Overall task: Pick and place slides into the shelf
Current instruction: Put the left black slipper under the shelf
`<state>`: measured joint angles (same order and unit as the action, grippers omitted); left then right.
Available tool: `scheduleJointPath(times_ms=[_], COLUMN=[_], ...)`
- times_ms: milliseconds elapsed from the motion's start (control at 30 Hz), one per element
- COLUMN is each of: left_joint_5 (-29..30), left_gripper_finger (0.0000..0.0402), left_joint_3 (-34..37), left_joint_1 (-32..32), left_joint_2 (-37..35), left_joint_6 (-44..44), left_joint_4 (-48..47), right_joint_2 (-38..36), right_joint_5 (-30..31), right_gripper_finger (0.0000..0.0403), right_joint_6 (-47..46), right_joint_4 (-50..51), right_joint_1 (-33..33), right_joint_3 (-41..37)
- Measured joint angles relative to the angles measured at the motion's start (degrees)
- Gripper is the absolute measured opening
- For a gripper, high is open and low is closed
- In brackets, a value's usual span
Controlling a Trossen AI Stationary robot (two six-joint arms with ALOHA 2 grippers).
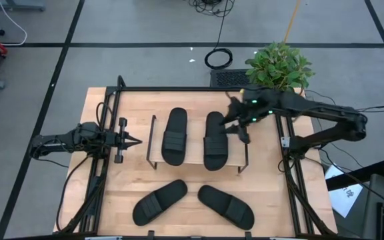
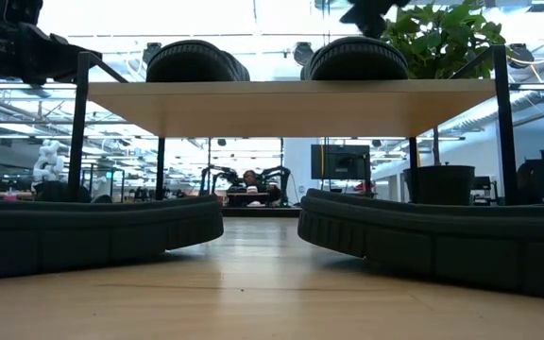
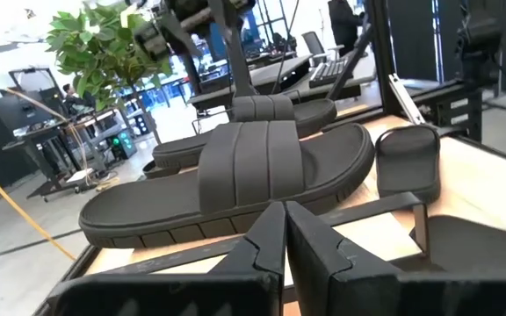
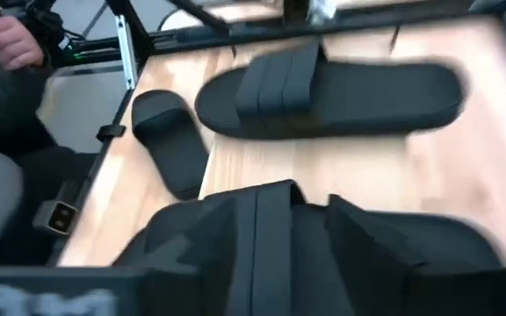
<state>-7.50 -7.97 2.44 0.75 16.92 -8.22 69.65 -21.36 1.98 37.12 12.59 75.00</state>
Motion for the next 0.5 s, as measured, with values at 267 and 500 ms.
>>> scheduleJointPath(times_ms=[267, 500], left_joint_5=[-0.9, -2.7], left_gripper_finger=[0.0019, 0.0019], left_joint_3=[0.0, 0.0], left_joint_1=[0.0, 0.0], left_joint_2=[0.0, 0.0], left_joint_6=[-0.7, -9.0], left_joint_4=[0.1, 1.7], right_joint_2=[-9.9, -14.0], right_joint_5=[6.1, 6.5], right_gripper_finger=[0.0011, 0.0003], right_joint_6=[3.7, 2.3], right_joint_4=[8.0, 3.1], right_joint_1=[-0.1, -8.7], right_joint_3=[0.1, -5.8])
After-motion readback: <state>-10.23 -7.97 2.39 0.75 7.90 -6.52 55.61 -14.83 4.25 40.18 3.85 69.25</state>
